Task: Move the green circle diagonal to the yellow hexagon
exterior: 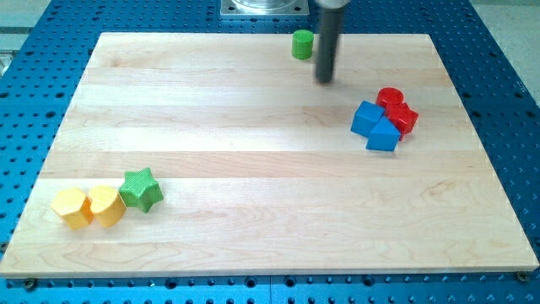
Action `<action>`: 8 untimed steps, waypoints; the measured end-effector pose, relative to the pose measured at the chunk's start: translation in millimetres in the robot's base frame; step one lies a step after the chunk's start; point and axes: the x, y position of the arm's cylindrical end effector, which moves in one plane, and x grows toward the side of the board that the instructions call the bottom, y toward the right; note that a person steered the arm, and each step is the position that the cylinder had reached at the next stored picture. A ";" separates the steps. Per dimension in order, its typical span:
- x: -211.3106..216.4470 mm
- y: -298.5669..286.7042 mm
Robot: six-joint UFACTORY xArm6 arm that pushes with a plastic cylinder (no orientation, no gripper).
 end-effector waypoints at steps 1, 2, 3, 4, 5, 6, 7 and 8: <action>-64.5 6.5; -46.9 -30.2; -33.8 -93.0; -42.6 -94.3; -57.8 -136.9; -41.5 -186.5; -55.5 -201.7; -56.3 -252.3</action>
